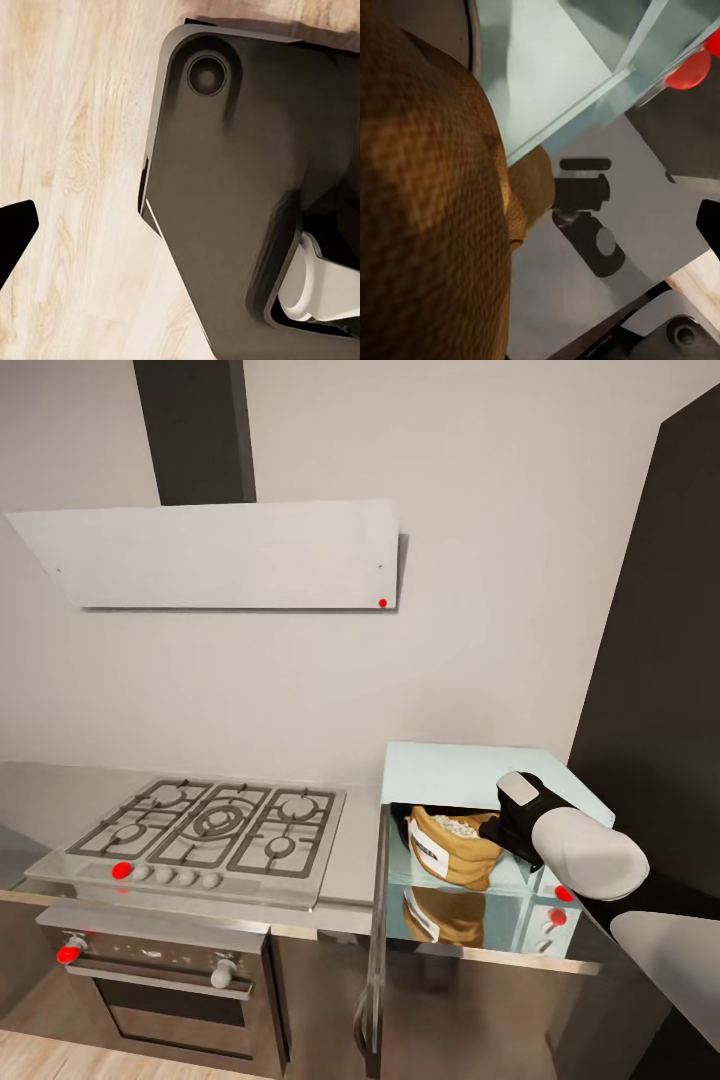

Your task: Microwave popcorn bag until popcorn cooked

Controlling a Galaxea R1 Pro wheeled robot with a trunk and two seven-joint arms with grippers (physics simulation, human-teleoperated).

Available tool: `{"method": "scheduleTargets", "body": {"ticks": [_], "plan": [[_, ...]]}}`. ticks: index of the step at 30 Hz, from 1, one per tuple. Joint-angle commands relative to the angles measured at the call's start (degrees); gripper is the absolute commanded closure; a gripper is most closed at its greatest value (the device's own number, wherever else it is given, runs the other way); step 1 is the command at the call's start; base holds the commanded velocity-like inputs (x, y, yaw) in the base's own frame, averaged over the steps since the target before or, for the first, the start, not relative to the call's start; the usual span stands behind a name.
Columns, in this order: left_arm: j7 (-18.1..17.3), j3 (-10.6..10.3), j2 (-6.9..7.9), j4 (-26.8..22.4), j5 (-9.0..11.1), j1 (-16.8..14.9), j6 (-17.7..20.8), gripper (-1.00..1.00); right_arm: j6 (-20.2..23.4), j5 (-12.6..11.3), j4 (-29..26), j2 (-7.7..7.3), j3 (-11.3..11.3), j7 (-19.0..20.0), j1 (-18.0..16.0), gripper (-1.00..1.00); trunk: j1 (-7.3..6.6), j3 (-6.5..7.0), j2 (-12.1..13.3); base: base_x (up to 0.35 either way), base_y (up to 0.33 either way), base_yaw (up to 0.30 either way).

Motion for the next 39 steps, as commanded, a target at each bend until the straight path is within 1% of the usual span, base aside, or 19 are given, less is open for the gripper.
{"method": "scheduleTargets", "body": {"ticks": [1,14,18,23,29,34,39], "plan": [[0.0,0.3,0.0,0.0,0.0,0.0,0.0,-1.0,0.3,0.0,-0.1,-0.01,-0.1,-0.1,0.0,-1.0,0.02,-0.03,0.0,0.0,0.0,0.0],[0.0,0.3,0.0,0.0,0.0,0.0,0.0,-1.0,0.5,-0.2,-1.2,0.04,-0.2,0.3,0.0,-1.0,0.02,-0.03,0.0,0.0,0.0,0.0],[0.0,0.3,0.0,0.0,0.0,0.0,0.0,-1.0,0.5,-0.2,-3.2,0.04,-0.2,0.5,0.0,-1.0,0.02,0.02,0.0,0.0,0.0,0.0],[0.0,0.3,0.0,0.0,0.0,0.0,0.0,-1.0,0.9,-0.2,-3.8,0.04,-0.1,2.7,0.0,-1.0,0.02,0.36,0.0,0.0,0.0,0.0],[0.0,0.2,0.0,0.0,0.0,0.0,0.0,-1.0,3.0,-0.2,-4.0,0.04,-0.1,6.3,0.0,-1.0,0.02,0.92,0.0,0.0,0.0,0.0],[0.0,0.2,0.0,0.0,0.0,0.0,0.0,-1.0,4.3,-0.2,-4.8,0.04,-0.1,7.0,0.0,-1.0,0.02,1.39,0.0,0.0,0.0,0.0],[0.0,0.2,0.0,0.0,0.0,0.0,0.0,-1.0,4.5,-0.2,-5.1,0.04,-0.1,7.1,0.0,-1.0,0.02,1.86,0.0,0.0,0.0,0.0]]}}
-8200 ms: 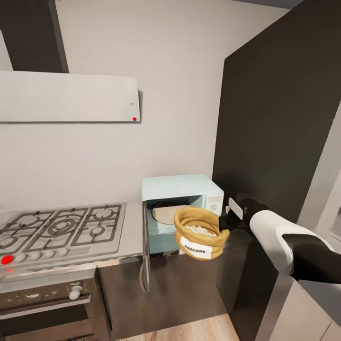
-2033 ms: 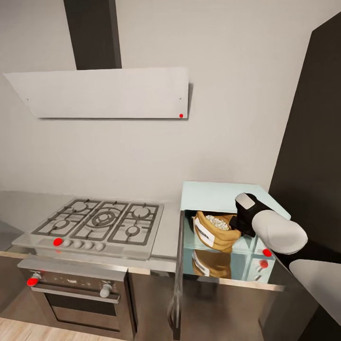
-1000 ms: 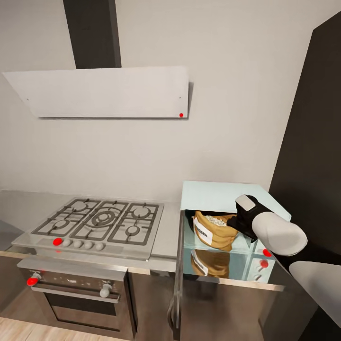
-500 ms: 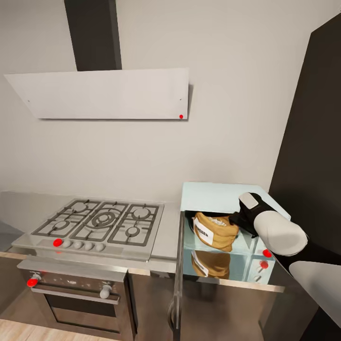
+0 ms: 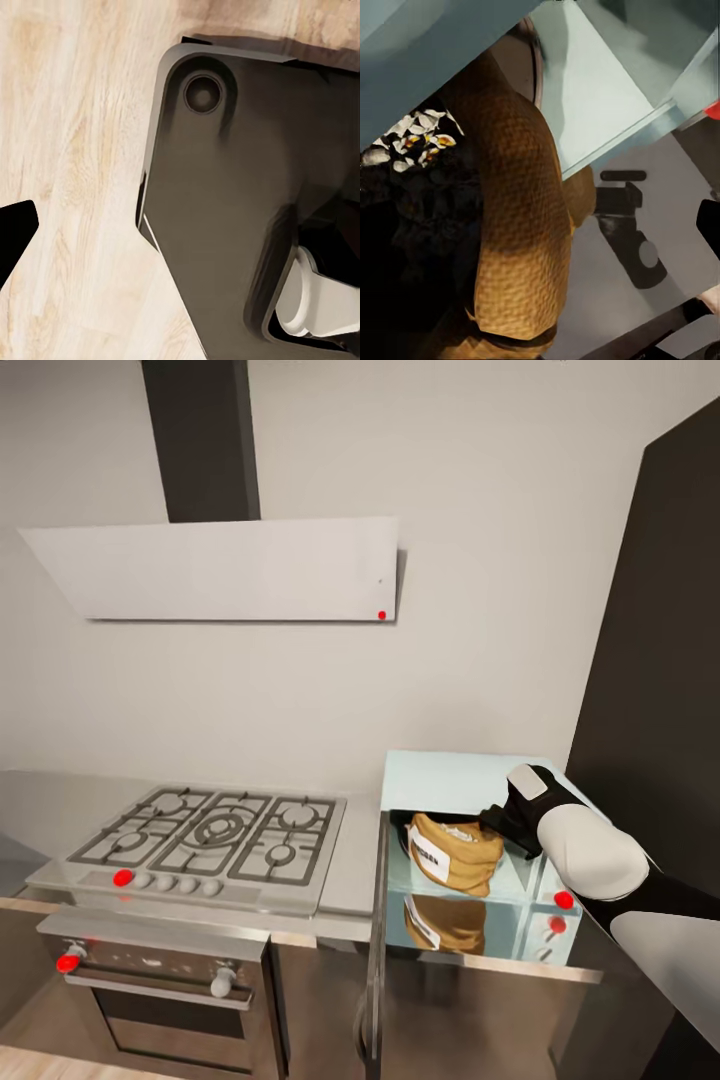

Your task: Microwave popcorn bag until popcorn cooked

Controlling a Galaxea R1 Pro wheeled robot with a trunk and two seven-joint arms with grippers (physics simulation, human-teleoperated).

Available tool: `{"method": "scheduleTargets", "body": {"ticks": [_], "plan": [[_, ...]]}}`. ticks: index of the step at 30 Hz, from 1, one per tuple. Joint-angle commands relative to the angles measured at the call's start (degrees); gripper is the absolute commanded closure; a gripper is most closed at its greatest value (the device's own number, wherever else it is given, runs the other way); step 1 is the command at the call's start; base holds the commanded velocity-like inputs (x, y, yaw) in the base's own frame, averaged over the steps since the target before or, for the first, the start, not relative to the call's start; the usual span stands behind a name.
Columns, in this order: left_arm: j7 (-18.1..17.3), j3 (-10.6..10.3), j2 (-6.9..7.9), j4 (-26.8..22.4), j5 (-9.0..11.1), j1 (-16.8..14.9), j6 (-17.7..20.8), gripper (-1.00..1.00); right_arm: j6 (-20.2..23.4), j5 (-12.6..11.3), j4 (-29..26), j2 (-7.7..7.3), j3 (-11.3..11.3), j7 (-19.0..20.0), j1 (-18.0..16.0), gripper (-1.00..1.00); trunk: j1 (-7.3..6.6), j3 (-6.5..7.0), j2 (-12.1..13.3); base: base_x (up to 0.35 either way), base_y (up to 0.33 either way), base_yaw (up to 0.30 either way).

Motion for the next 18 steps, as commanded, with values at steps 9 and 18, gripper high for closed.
{"method": "scheduleTargets", "body": {"ticks": [9,18], "plan": [[0.0,0.2,0.0,0.0,0.0,0.0,0.0,-1.0,0.1,-0.3,-0.1,0.0,-0.1,2.7,-0.1,-1.0,0.02,0.16,0.0,-0.07,0.0,0.0],[0.0,0.3,0.0,0.0,0.0,0.0,0.0,-1.0,0.2,-0.2,-1.4,0.17,2.0,7.9,-0.1,-1.0,0.02,0.16,0.0,-0.309,0.0,0.0]]}}
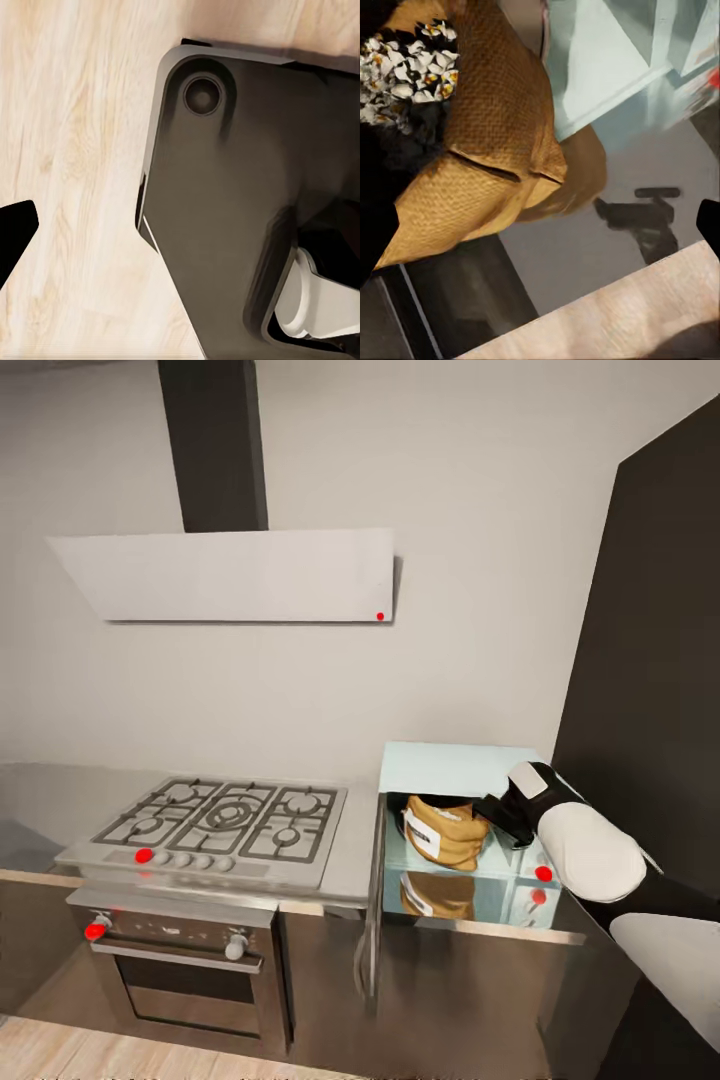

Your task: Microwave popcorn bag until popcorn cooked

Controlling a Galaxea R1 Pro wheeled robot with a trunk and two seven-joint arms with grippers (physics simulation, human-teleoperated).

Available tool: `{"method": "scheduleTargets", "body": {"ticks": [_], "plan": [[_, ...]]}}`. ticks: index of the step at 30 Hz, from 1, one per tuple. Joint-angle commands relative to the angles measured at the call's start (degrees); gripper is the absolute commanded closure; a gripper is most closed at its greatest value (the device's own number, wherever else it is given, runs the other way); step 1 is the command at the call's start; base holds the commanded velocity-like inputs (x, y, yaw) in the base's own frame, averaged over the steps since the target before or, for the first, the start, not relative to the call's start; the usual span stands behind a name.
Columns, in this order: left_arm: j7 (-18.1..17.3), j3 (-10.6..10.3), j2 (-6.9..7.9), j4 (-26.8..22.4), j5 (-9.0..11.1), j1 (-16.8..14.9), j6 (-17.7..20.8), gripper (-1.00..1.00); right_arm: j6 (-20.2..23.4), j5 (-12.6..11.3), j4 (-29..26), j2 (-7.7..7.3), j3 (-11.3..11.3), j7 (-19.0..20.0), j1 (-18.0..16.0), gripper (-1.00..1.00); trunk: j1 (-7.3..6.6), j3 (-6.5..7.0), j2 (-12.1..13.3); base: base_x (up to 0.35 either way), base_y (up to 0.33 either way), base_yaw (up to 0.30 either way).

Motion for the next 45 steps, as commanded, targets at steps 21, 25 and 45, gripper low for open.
{"method": "scheduleTargets", "body": {"ticks": [21,25,45], "plan": [[0.0,0.3,0.0,0.0,0.0,0.0,0.0,-1.0,0.0,0.2,-5.2,0.12,18.8,16.4,0.0,-1.0,0.02,-0.03,0.0,-0.234,0.0,0.0],[0.0,0.3,0.0,0.0,0.0,0.0,0.0,-1.0,-0.9,0.7,-0.6,0.15,24.2,16.9,0.0,-1.0,0.02,-0.03,0.0,-0.333,0.072,0.0],[0.0,0.3,0.0,0.0,0.0,0.0,0.0,-1.0,-54.2,10.3,18.4,0.12,35.9,20.0,3.7,-1.0,0.02,-0.03,0.0,-0.056,0.029,0.0]]}}
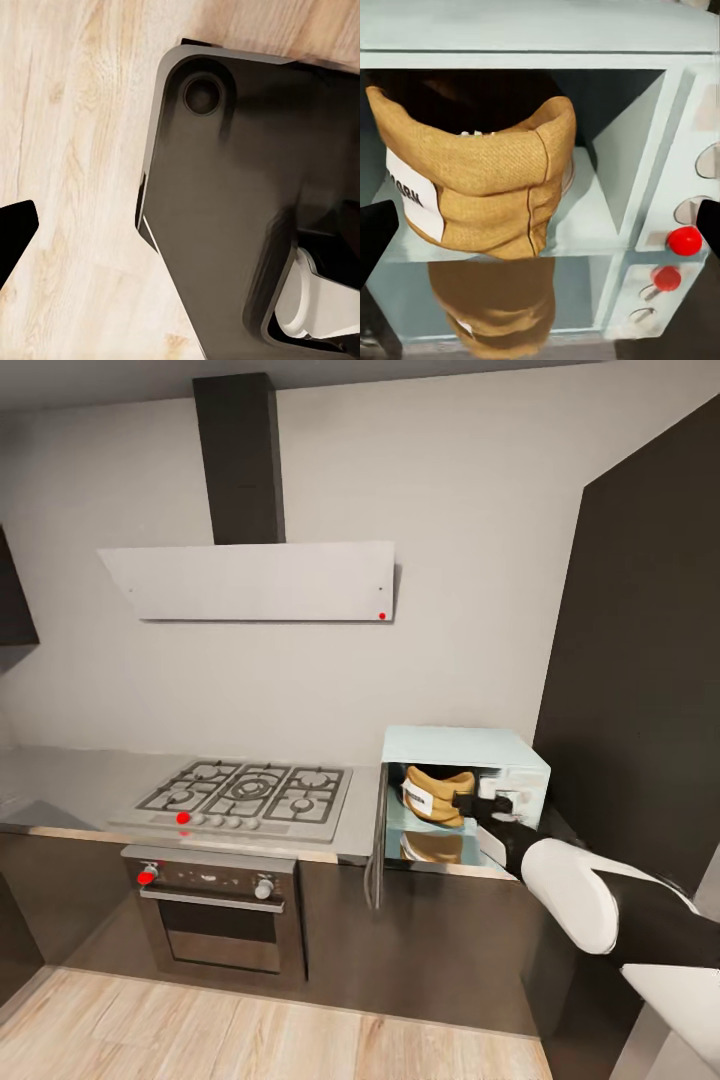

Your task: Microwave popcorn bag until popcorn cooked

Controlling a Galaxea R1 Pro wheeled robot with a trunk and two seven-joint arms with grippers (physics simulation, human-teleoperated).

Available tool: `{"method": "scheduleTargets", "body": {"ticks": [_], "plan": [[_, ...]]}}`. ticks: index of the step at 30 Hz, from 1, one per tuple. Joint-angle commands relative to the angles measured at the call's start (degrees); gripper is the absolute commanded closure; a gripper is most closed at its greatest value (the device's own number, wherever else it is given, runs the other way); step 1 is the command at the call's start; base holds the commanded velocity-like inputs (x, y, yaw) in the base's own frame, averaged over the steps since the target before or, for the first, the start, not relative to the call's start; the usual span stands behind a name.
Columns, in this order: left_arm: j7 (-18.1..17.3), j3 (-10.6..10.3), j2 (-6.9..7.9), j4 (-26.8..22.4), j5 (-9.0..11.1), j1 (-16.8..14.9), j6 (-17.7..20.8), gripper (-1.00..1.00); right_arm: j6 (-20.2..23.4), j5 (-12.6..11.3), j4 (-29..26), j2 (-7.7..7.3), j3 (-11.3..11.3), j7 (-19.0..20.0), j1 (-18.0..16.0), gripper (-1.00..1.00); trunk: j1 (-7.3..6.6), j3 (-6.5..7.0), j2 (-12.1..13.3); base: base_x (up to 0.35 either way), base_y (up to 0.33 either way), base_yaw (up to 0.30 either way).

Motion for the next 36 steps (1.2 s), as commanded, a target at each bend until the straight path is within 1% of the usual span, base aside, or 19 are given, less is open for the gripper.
{"method": "scheduleTargets", "body": {"ticks": [1,3,5,7,14,17,22,23,26,33,36], "plan": [[0.0,0.3,0.0,0.0,0.0,0.0,0.0,-1.0,-3.0,0.9,0.3,-0.03,-0.5,0.0,1.2,-1.0,0.02,-0.02,0.0,0.0,0.0,0.0],[0.0,0.3,0.0,0.0,0.0,0.0,0.0,-1.0,-6.9,2.0,0.3,-0.03,-0.5,1.8,3.1,-1.0,0.02,-0.02,0.0,0.0,0.0,0.0],[0.0,0.3,0.0,0.0,0.0,0.0,0.0,-1.0,-10.8,3.6,0.3,-0.07,-0.4,4.6,5.1,-1.0,0.02,-0.02,0.0,0.0,0.0,0.0],[0.0,0.3,0.0,0.0,0.0,0.0,0.0,-1.0,-13.0,4.4,0.3,-0.16,-0.4,6.0,6.9,-1.0,0.02,-0.02,0.0,0.0,0.0,0.0],[0.0,0.3,0.0,0.0,0.0,0.0,0.0,-1.0,-14.3,4.7,0.3,-0.29,-0.4,6.4,9.1,-1.0,0.02,-0.02,0.0,0.0,0.136,0.0],[0.0,0.3,0.0,0.0,0.0,0.0,0.0,-1.0,-15.7,4.7,0.2,-0.47,-0.4,6.4,9.3,-1.0,0.02,-0.02,0.0,0.0,0.176,0.0],[0.0,0.3,0.0,0.0,0.0,0.0,0.0,-1.0,-16.3,4.7,0.2,-0.7,-0.4,6.4,9.9,-1.0,0.02,-0.02,0.0,0.0,0.025,0.0],[0.0,0.3,0.0,0.0,0.0,0.0,0.0,-1.0,-16.7,4.7,0.2,-0.72,-0.4,6.4,10.0,-1.0,0.02,-0.02,0.0,0.0,0.003,0.0],[0.0,0.3,0.0,0.0,0.0,0.0,0.0,-1.0,-19.8,4.7,0.2,-0.73,-0.4,6.4,10.1,-1.0,0.02,-0.02,0.0,0.0,0.0,0.0],[0.0,0.3,0.0,0.0,0.0,0.0,0.0,-1.0,-21.2,4.7,0.2,-0.73,-0.4,6.3,10.4,-1.0,0.02,-0.02,0.0,0.0,0.0,0.0],[0.0,0.3,0.0,0.0,0.0,0.0,0.0,-1.0,-23.5,4.6,0.3,-0.73,-0.4,6.2,10.4,-1.0,0.02,-0.02,0.0,0.059,0.019,0.0]]}}
